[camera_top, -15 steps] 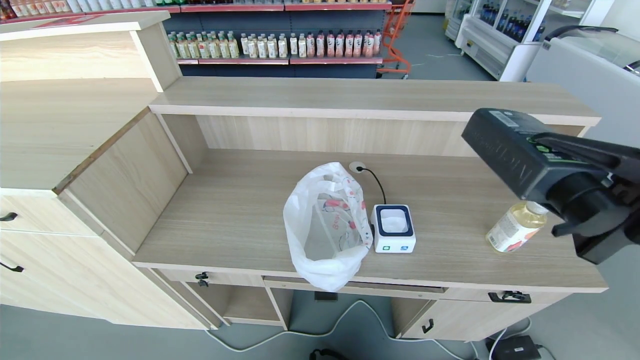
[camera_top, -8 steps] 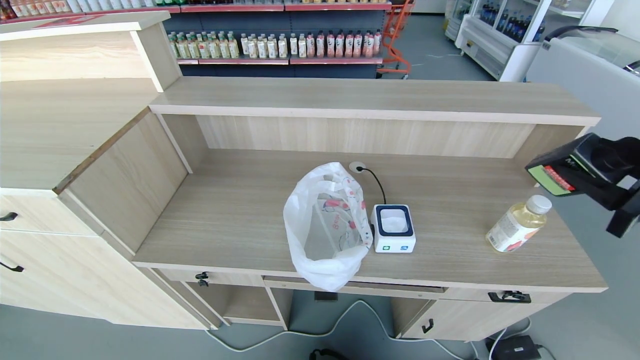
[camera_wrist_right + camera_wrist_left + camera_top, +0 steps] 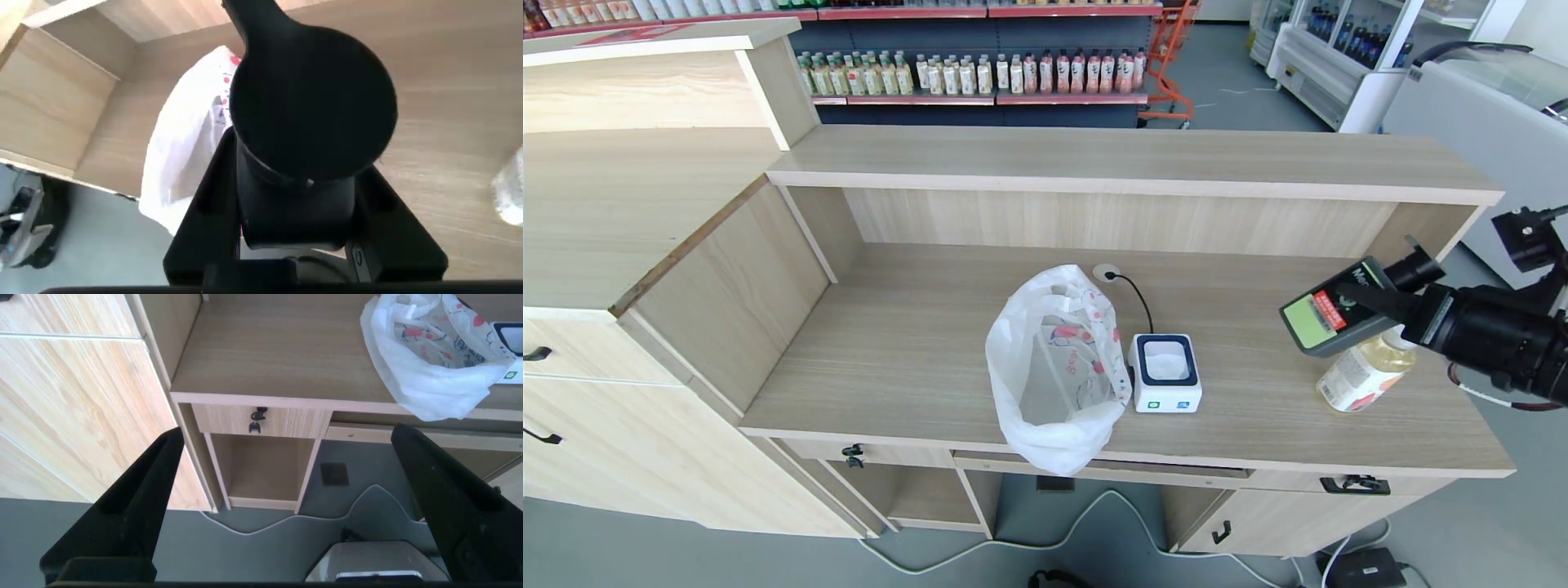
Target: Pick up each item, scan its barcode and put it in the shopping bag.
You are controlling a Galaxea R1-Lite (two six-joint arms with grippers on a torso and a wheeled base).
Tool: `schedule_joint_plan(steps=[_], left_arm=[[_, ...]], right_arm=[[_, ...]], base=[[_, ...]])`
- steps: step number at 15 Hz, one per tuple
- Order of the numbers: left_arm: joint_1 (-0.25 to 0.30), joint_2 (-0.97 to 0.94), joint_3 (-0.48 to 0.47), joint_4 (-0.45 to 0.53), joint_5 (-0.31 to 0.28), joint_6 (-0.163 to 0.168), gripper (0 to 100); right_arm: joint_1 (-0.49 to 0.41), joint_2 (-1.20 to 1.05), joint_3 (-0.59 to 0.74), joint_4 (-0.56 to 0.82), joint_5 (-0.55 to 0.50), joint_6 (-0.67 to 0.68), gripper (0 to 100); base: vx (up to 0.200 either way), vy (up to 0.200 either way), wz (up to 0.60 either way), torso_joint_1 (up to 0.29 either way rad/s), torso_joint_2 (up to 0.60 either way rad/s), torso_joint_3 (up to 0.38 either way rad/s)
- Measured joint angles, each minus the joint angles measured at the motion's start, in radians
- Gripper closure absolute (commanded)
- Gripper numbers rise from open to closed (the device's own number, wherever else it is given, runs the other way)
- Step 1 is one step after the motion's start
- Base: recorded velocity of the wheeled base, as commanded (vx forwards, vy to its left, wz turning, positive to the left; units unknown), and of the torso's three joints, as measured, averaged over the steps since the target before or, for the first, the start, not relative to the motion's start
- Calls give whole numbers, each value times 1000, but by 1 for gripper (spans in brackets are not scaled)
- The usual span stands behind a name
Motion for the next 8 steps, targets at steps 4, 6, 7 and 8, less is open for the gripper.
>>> schedule_joint_plan(steps=[4,6,7,8], left_arm=[[0,0,0,0,0,0,0],[0,0,0,0,0,0,0],[0,0,0,0,0,0,0],[0,0,0,0,0,0,0]], right_arm=[[49,145,-55,-3,7,51,100],[67,205,-86,-3,6,50,100],[75,235,-109,-5,4,46,100],[81,261,-133,-6,2,37,100]], base=[[0,0,0,0,0,0],[0,0,0,0,0,0],[0,0,0,0,0,0],[0,0,0,0,0,0]])
